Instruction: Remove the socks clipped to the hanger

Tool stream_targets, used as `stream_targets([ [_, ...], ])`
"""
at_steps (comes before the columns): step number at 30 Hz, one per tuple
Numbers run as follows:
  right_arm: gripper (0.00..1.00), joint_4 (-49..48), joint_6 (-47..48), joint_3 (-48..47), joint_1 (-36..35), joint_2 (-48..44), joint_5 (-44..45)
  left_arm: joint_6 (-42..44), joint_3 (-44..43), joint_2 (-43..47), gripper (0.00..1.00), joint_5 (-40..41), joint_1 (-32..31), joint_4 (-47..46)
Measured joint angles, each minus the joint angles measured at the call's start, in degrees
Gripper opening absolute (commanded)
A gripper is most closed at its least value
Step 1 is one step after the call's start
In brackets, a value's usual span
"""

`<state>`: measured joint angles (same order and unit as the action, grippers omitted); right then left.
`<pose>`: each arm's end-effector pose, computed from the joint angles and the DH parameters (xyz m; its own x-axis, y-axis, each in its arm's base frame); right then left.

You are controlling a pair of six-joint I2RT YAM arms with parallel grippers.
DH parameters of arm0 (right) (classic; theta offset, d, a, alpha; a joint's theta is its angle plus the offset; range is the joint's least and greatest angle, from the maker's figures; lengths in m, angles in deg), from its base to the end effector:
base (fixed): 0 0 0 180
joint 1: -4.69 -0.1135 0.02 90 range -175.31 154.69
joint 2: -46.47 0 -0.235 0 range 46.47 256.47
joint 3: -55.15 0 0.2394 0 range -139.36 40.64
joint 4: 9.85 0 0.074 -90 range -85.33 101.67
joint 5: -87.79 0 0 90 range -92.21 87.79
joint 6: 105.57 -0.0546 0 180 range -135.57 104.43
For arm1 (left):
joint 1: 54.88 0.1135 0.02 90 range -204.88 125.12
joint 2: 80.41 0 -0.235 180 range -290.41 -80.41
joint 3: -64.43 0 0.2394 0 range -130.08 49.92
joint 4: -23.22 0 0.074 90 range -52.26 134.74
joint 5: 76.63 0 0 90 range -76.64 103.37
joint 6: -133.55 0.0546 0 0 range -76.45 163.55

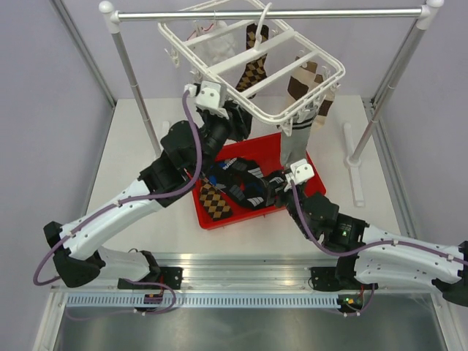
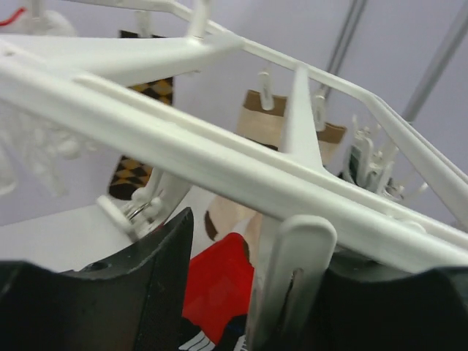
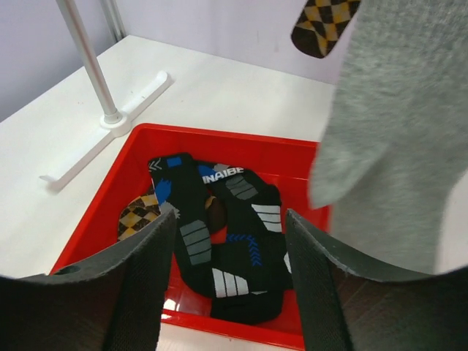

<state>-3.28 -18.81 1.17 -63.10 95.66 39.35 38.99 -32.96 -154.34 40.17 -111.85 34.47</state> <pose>0.1166 0.1898 0.3078 -0.0367 0.0220 -0.9991 -0.4407 0.8969 0.0359 0.1812 -0.2335 0.4606 0.0745 -0.2448 -0.9667 0.5157 0.8392 -0.1728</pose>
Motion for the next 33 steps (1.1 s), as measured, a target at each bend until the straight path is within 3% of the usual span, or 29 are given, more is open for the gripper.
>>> stream_targets([
  [7, 0.82, 2.9, -0.5, 0.0, 0.0, -3.8, -1.5, -3.5, 0.2, 2.1, 0.50, 3.3, 7.0, 2.6],
  [20, 0.89, 7.4, 0.3, -2.6, 0.0, -13.6, -5.6, -8.8, -3.3, -0.5, 0.52, 0.7, 16.4, 10.9],
  [27, 0.94, 6.1, 4.2, -6.2, 0.3, -11.5, -2.1, -10.6, -7.4, -2.8, 0.52, -2.8, 20.3, 14.3],
  [33, 0.95, 5.4, 6.0, -7.3, 10.8, -6.2, -6.2, -11.2, -11.3, -4.6, 0.53, -4.9, 21.6, 16.7],
])
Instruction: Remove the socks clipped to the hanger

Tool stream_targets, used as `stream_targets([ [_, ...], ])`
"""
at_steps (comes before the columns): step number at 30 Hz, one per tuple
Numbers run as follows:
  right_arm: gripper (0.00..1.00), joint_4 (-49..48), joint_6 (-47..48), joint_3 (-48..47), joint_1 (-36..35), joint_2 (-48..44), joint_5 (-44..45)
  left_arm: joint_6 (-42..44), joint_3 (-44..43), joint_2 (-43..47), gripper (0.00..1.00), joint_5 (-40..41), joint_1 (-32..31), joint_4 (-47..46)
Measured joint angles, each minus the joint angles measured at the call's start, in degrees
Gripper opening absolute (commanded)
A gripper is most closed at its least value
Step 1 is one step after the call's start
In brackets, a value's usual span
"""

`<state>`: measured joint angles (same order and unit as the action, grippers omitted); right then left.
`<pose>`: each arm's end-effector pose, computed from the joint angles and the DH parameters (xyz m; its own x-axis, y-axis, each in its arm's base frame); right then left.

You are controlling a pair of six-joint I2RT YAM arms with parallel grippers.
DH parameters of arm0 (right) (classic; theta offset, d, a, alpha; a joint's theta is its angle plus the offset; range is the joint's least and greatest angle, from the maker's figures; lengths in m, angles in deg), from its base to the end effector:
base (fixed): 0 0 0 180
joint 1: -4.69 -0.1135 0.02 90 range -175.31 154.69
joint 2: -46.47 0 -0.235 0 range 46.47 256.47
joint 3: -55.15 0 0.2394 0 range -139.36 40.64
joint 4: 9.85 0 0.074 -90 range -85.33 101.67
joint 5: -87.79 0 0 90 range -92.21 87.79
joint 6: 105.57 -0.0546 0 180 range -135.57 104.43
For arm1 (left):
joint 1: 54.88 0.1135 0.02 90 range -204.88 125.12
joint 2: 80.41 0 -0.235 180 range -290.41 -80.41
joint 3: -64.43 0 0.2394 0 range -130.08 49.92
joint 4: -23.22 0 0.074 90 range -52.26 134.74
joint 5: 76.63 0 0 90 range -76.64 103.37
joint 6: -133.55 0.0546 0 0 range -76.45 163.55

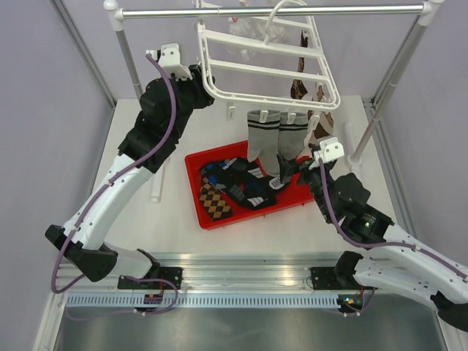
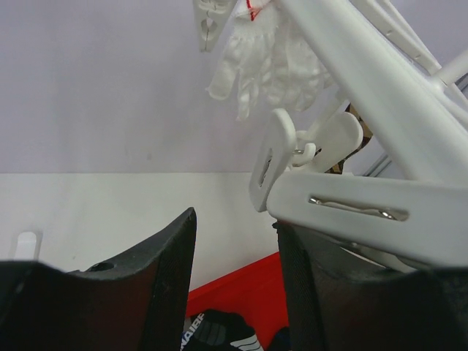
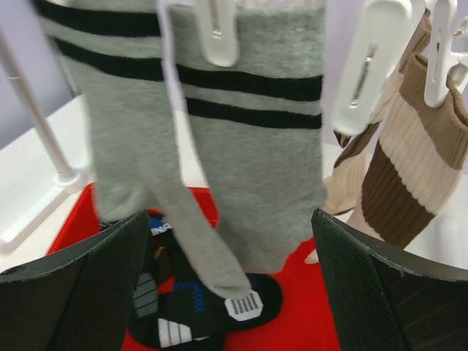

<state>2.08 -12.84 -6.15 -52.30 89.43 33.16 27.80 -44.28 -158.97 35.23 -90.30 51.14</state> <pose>0.1317 0.1447 0.3622 0.0784 0.0494 -0.9957 -0.3671 0.9300 0.0172 0.2603 -0.1602 0.4689 -0.0332 -0.2855 -0.9578 0.2345 0.9293 -0.2852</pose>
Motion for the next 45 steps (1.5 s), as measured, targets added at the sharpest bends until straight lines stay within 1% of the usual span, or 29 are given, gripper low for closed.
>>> stream_targets([
  [6, 0.95, 0.2, -2.0, -0.9, 11.0, 4.9, -9.1, -0.1, -2.4, -1.3, 0.53, -1.4, 0.5, 1.3],
  [10, 0.95, 0.5, -4.7, -0.9, 20.0, 5.9, -20.1, -0.2, -3.4, -2.1, 0.53, -2.0, 1.0, 2.0],
  [14, 0.95, -0.2, -7.2, -0.9, 26.4, 6.1, -31.6, -0.3, -4.0, -2.4, 0.53, -2.7, 1.6, 2.8],
  [17, 0.92, -2.9, -9.7, -0.6, 29.2, 6.8, -40.0, -0.4, -4.1, -2.5, 0.53, -3.1, 2.0, 2.9],
  [19, 0.85, -5.5, -11.2, 0.4, 29.8, 7.4, -43.8, -0.5, -4.3, -2.5, 0.53, -3.4, 2.3, 3.0],
  [20, 0.81, -6.8, -12.1, 1.1, 29.9, 7.7, -45.4, -0.5, -4.4, -2.6, 0.53, -3.6, 2.4, 3.1],
  [23, 0.56, -9.4, -14.4, 3.1, 29.9, 8.5, -49.7, -0.6, -4.9, -2.9, 0.53, -4.2, 2.7, 3.3],
  [24, 0.41, -9.9, -15.0, 3.6, 29.9, 8.6, -50.4, -0.6, -5.1, -3.1, 0.53, -4.3, 2.7, 3.3],
  [25, 0.34, -10.4, -15.5, 4.0, 29.9, 8.6, -50.9, -0.7, -5.3, -3.3, 0.54, -4.4, 2.8, 3.4],
  [26, 0.15, -10.6, -16.0, 4.2, 29.8, 8.3, -51.2, -0.7, -5.3, -3.3, 0.54, -4.6, 2.8, 3.4],
  [27, 0.05, -10.6, -16.1, 4.3, 29.5, 8.0, -51.1, -0.8, -5.3, -3.4, 0.55, -4.9, 2.8, 3.7],
  [28, 0.01, -10.6, -16.4, 4.3, 29.2, 7.6, -50.9, -0.9, -5.3, -3.4, 0.56, -5.5, 2.9, 3.9],
  [30, 0.01, -10.4, -16.7, 4.3, 28.0, 6.6, -50.0, -1.2, -5.3, -3.4, 0.57, -7.1, 2.9, 4.2],
  [33, 0.01, -10.0, -16.3, 4.1, 25.7, 5.4, -48.5, -1.9, -4.7, -3.0, 0.63, -10.6, 2.9, 4.2],
  [36, 0.01, -9.0, -15.5, 2.8, 22.5, 5.3, -46.3, -2.7, -2.2, -1.4, 0.69, -14.9, 2.9, 4.3],
  [42, 0.01, -6.4, -11.4, -1.0, 11.8, 7.0, -37.9, -3.5, 4.6, 4.3, 0.74, -20.9, 2.9, 5.0],
  [45, 0.01, -5.5, -9.7, -2.3, 8.2, 8.3, -34.5, -3.6, 6.8, 7.8, 0.75, -23.2, 2.9, 6.3],
])
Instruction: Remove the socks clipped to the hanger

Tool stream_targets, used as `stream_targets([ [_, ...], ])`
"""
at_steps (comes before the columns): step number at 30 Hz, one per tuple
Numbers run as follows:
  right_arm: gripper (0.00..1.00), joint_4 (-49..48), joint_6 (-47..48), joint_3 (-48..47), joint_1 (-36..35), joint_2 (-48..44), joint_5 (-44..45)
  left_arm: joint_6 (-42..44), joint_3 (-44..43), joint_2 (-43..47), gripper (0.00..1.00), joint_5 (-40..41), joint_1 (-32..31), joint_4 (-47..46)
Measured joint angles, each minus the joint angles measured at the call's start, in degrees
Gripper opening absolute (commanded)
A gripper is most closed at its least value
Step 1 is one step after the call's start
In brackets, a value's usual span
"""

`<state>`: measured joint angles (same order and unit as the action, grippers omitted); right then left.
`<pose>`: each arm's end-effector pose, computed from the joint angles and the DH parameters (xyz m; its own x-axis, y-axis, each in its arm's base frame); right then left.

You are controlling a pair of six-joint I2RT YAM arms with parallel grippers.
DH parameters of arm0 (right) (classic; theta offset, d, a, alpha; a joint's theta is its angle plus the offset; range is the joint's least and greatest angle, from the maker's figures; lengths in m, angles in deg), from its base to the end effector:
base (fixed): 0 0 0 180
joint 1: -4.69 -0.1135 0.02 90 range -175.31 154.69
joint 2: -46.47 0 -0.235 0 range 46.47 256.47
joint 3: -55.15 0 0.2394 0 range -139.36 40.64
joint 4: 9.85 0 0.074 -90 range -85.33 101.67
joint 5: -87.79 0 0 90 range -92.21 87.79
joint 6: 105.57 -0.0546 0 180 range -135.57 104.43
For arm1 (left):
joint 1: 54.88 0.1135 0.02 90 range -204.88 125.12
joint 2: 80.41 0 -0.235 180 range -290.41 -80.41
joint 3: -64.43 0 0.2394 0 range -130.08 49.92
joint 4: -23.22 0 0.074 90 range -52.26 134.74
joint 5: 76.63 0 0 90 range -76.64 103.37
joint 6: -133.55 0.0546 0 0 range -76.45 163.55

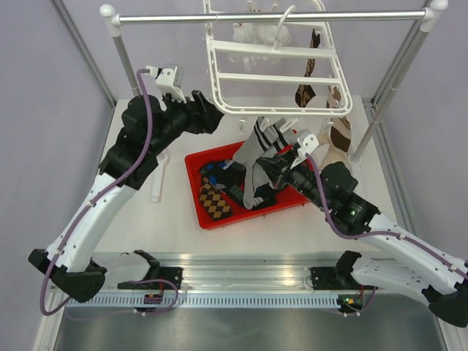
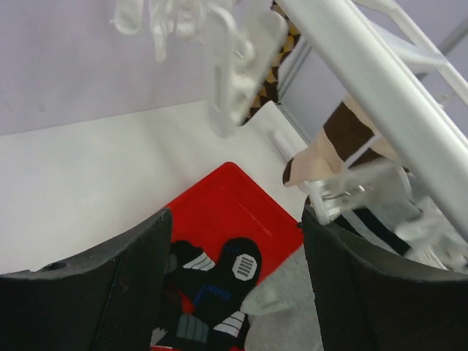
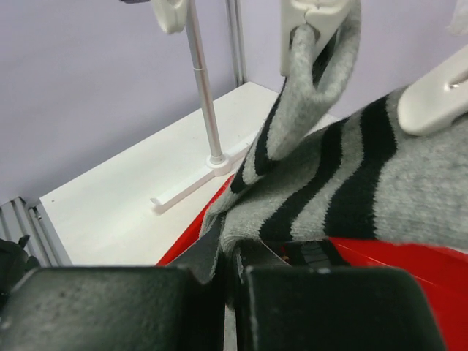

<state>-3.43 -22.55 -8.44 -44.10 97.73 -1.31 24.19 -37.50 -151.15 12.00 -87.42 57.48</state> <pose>0.1553 0.1760 0.3612 -0.0228 0.1584 -0.9871 -0.7447 0.6561 0.1225 0.2317 -0.1494 0.4524 -0.2275 -0.2479 -0.9417 0.5113 0.7926 -0.3322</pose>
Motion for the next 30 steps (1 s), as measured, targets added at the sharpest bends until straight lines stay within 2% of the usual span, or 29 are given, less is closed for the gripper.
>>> stream_targets([
  [8, 0.01, 1.4, 3.2, -1.6, -5.2, 2.6, 7.9, 0.1, 5.7, 9.1, 0.74, -11.0, 0.0, 1.5],
  [15, 0.01, 2.6, 4.4, -2.5, -7.3, 3.0, 11.6, 0.0, 7.5, 13.2, 0.74, -21.7, -0.6, 1.6],
  [24, 0.01, 3.0, 6.9, -5.1, -12.4, 4.9, 17.3, 0.0, 7.3, 12.1, 0.74, -22.3, -7.2, 0.7],
  [30, 0.01, 3.3, 8.7, -6.1, -15.6, 5.9, 20.8, 0.1, 4.5, 7.4, 0.74, -18.2, -12.0, 0.7],
])
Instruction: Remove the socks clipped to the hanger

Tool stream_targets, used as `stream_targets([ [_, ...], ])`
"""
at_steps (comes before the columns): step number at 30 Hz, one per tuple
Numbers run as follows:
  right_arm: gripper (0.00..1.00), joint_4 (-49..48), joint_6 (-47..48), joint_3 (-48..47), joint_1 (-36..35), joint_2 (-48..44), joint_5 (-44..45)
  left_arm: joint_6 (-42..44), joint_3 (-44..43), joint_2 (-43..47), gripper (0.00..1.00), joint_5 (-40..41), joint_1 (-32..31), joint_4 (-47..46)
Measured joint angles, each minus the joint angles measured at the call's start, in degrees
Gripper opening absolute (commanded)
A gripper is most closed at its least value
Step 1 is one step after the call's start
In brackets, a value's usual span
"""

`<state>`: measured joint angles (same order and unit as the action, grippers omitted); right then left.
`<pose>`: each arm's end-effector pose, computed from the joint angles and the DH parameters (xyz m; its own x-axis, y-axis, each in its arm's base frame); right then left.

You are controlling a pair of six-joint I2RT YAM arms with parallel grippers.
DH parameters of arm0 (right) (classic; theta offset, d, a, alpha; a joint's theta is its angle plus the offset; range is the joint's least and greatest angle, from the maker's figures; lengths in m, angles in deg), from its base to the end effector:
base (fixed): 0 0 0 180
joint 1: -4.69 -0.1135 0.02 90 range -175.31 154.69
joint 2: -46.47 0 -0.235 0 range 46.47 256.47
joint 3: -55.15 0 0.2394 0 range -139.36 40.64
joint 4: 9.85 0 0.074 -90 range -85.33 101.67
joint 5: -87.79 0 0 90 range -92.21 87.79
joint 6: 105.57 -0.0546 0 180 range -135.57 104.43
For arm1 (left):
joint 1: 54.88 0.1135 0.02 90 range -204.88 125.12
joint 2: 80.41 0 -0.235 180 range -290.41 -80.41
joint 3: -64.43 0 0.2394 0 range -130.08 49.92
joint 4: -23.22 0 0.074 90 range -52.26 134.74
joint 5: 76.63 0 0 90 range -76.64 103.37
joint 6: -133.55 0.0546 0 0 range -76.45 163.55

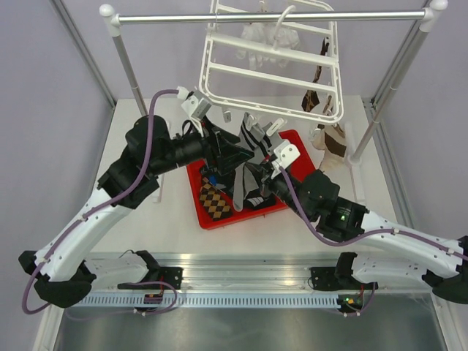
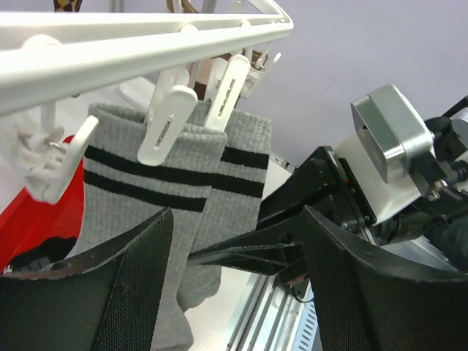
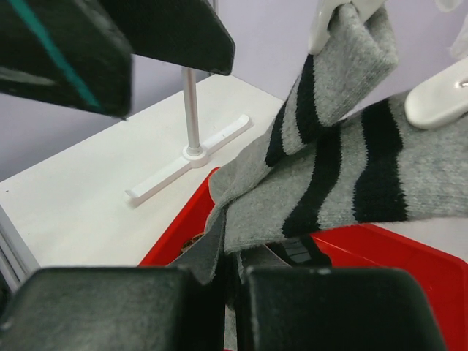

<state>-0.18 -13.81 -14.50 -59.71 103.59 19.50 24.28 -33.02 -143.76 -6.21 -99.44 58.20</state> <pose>0.1265 0.2174 0.3690 0.0424 0.0224 -0.9989 -0.6772 0.7357 -0.0122 0.1569 -0.1802 0.4558 -0.3073 -0.1338 -0.9422 0.8458 0.4153 -0.3348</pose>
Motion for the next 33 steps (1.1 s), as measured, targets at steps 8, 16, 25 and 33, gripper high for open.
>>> stream_targets([
  [8, 0.01, 0.9, -0.2, 1.7, -0.3, -5.8, 2.5, -0.2, -5.0, -6.6, 0.72, 0.5, -0.6, -1.9],
  [16, 0.01, 2.3, -0.7, 2.9, -0.3, -8.1, 4.8, -0.7, -6.4, -10.6, 0.74, 5.9, -0.8, -3.7],
  [25, 0.01, 3.4, -0.9, 4.5, -0.3, -8.5, 6.4, -0.7, -6.8, -11.4, 0.74, 8.7, -0.9, -7.6],
  [33, 0.01, 4.7, -0.9, 5.0, -0.3, -10.2, 6.9, -0.5, -6.7, -11.4, 0.70, 8.6, -0.9, -11.1],
])
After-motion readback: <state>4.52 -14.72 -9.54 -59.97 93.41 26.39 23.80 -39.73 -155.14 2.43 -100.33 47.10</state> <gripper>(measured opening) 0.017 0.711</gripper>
